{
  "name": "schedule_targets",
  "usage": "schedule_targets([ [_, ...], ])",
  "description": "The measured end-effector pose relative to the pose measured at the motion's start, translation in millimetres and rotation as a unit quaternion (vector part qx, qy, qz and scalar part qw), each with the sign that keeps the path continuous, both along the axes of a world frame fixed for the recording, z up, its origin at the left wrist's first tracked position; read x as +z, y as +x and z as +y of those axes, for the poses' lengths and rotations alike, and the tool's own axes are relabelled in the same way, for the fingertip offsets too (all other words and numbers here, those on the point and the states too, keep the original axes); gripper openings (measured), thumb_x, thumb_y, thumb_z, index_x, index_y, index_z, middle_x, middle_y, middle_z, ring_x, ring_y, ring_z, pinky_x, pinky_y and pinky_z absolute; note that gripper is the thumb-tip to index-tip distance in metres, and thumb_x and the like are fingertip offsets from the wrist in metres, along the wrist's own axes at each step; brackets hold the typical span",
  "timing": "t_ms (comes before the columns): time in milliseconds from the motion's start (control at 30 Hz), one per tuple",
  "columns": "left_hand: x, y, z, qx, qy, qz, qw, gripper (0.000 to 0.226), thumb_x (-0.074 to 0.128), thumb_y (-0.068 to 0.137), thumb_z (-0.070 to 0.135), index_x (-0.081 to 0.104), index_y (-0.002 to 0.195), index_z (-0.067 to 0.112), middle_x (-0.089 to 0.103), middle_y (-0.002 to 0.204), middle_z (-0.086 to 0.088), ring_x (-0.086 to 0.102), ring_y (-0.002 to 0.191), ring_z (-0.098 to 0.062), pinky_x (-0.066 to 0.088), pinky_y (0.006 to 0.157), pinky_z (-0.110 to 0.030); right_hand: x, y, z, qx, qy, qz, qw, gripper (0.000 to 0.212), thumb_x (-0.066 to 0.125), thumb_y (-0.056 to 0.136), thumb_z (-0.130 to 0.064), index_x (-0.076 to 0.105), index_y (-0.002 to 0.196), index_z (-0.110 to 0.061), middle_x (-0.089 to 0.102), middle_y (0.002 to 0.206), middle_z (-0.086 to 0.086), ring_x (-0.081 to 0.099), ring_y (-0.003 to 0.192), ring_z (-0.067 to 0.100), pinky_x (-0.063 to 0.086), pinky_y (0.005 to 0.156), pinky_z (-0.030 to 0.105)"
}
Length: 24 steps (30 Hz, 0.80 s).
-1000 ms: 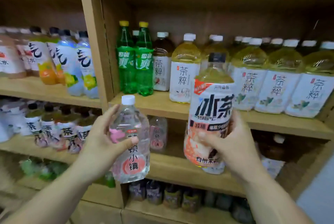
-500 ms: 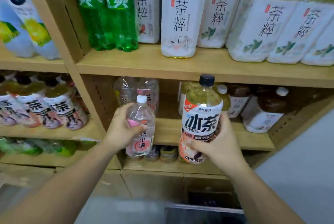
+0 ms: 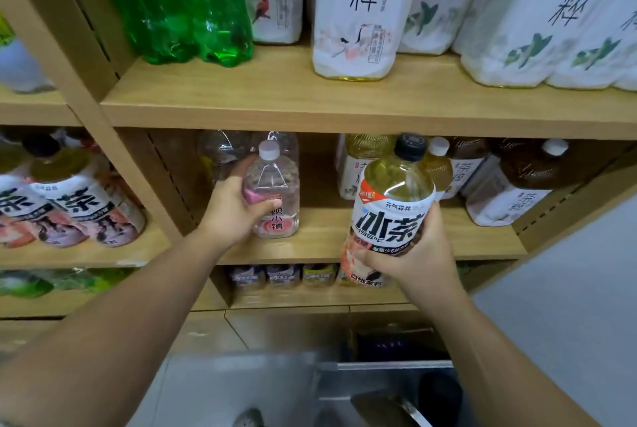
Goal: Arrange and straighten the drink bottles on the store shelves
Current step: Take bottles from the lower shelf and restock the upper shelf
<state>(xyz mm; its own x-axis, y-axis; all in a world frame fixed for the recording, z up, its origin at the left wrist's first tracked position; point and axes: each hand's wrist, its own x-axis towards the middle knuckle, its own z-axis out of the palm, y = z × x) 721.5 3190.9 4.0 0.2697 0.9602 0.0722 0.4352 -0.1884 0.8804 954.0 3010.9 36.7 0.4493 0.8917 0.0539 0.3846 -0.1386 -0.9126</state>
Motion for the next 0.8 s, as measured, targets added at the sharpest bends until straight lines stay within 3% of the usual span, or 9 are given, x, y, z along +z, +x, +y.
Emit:
schedule_targets([
  [133, -5, 0, 9, -0.008, -0.002, 0.008, 1.000, 0.088, 0.087, 0.078, 0.017, 0.040, 0.149, 0.038, 0.067, 0.124, 0.004, 0.065, 0.113, -0.012, 0.056, 0.097, -0.035, -1, -3, 2, -0.001, -0.001, -0.006, 1.000, 0.098, 0.102, 0.050, -0.023, 0.043, 0.126, -0.039, 0.066, 0.116, -0.018, 0.062, 0.108, -0.008, 0.055, 0.078, 0.015],
  [300, -7, -1, 8, -0.011, -0.006, 0.024, 1.000, 0.092, 0.085, 0.081, 0.019, 0.033, 0.154, 0.040, 0.063, 0.122, 0.009, 0.063, 0.113, -0.012, 0.056, 0.099, -0.039, -5, -3, 1, 0.005, -0.005, 0.001, 1.000, 0.090, 0.101, 0.053, -0.019, 0.044, 0.120, -0.040, 0.067, 0.114, -0.016, 0.062, 0.107, -0.008, 0.055, 0.074, 0.012],
  [400, -9, -2, 0, 0.007, -0.011, 0.034, 0.999, 0.095, 0.084, 0.081, 0.030, 0.027, 0.154, 0.048, 0.056, 0.132, 0.003, 0.058, 0.117, -0.012, 0.051, 0.104, -0.041, -6, -4, -2, 0.022, -0.002, 0.007, 1.000, 0.089, 0.101, 0.054, -0.016, 0.046, 0.122, -0.036, 0.067, 0.113, -0.016, 0.062, 0.107, -0.009, 0.054, 0.075, 0.009],
  [500, -9, -5, -30, 0.072, 0.002, 0.063, 0.995, 0.094, 0.083, 0.082, 0.037, 0.026, 0.157, 0.035, 0.044, 0.144, -0.004, 0.047, 0.131, -0.019, 0.040, 0.110, -0.036, -7, -8, -3, 0.049, 0.000, 0.004, 0.999, 0.090, 0.101, 0.054, -0.018, 0.046, 0.125, -0.033, 0.066, 0.113, -0.017, 0.060, 0.107, -0.012, 0.053, 0.075, 0.009],
  [567, -5, -8, -60, 0.096, 0.027, 0.051, 0.994, 0.085, 0.080, 0.084, 0.041, 0.035, 0.155, 0.028, 0.046, 0.148, -0.003, 0.049, 0.132, -0.018, 0.043, 0.113, -0.042, -9, -13, 0, 0.064, -0.001, 0.000, 0.998, 0.093, 0.101, 0.053, -0.022, 0.045, 0.127, -0.034, 0.065, 0.115, -0.018, 0.060, 0.108, -0.011, 0.055, 0.076, 0.013],
  [667, 8, -17, -104, 0.047, 0.000, -0.024, 0.999, 0.067, 0.076, 0.086, 0.045, 0.047, 0.145, 0.037, 0.062, 0.129, 0.011, 0.062, 0.112, -0.004, 0.056, 0.096, -0.040, -16, -30, 7, 0.091, -0.002, 0.011, 0.996, 0.100, 0.102, 0.050, -0.027, 0.044, 0.130, -0.038, 0.064, 0.118, -0.019, 0.060, 0.111, -0.005, 0.054, 0.084, 0.021],
  [800, 32, -33, -142, 0.023, -0.038, -0.098, 0.994, 0.083, 0.080, 0.071, 0.055, 0.047, 0.145, 0.040, 0.065, 0.124, 0.008, 0.066, 0.110, -0.013, 0.057, 0.086, -0.031, -20, -67, 12, 0.153, 0.008, 0.036, 0.988, 0.093, 0.103, 0.051, -0.031, 0.046, 0.124, -0.041, 0.067, 0.110, -0.022, 0.063, 0.102, -0.009, 0.055, 0.073, 0.015],
])
